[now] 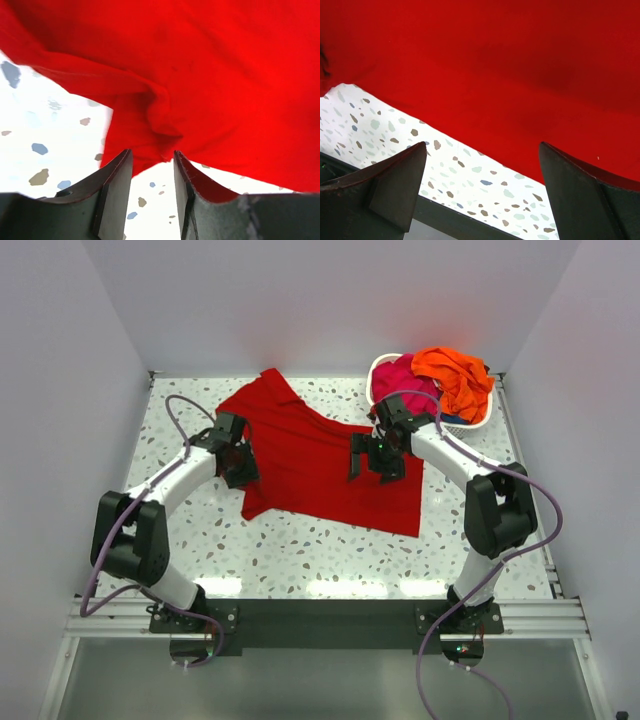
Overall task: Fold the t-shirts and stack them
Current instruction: Flatten the tshirt out
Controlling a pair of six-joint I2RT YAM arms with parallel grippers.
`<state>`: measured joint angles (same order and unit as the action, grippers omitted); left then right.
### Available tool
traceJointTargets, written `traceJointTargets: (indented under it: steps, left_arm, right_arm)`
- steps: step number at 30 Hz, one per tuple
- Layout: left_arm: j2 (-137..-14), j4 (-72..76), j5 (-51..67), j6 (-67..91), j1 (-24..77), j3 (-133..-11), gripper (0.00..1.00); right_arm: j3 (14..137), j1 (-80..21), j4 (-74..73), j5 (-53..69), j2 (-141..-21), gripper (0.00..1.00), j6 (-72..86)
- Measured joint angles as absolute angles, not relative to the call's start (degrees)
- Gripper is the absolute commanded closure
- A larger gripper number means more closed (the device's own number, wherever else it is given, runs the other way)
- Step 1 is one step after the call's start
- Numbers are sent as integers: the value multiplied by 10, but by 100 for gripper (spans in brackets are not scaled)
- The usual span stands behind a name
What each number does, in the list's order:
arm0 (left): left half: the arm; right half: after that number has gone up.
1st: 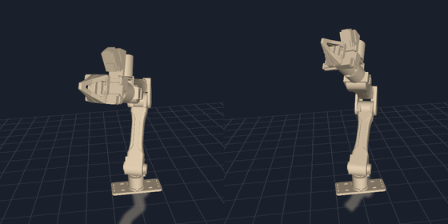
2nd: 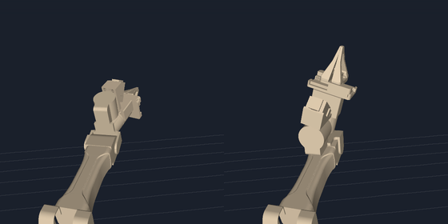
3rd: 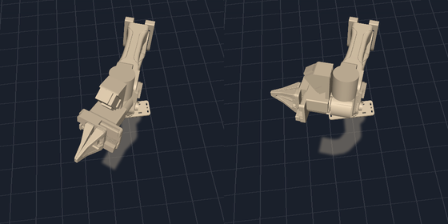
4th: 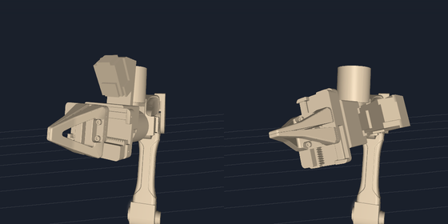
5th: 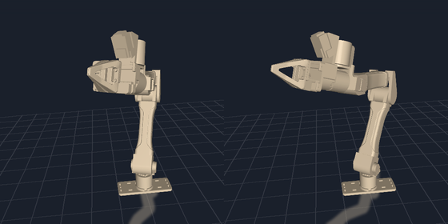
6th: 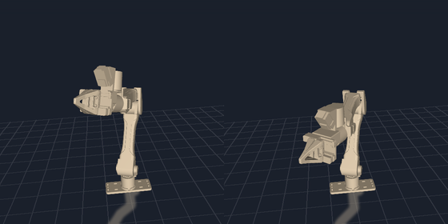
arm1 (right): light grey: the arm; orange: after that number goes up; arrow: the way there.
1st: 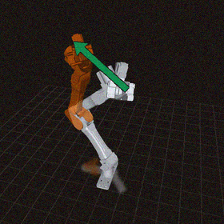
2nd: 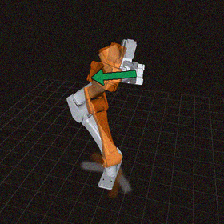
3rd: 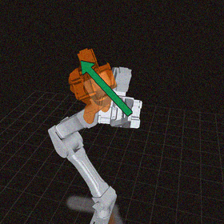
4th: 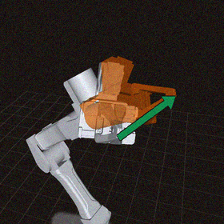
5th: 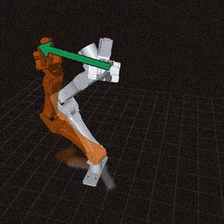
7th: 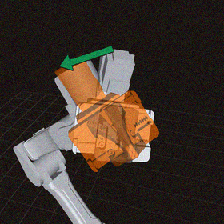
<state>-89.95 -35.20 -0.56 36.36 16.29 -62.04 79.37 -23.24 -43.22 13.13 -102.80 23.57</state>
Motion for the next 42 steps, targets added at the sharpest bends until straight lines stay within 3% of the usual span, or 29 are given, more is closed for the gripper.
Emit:
traceJointTargets:
  steps: [42]
  left_arm:
    - [-968, -317, 59, 364, 161, -632, 55]
  right_arm:
    - [741, -207, -433, 131, -997, 3, 249]
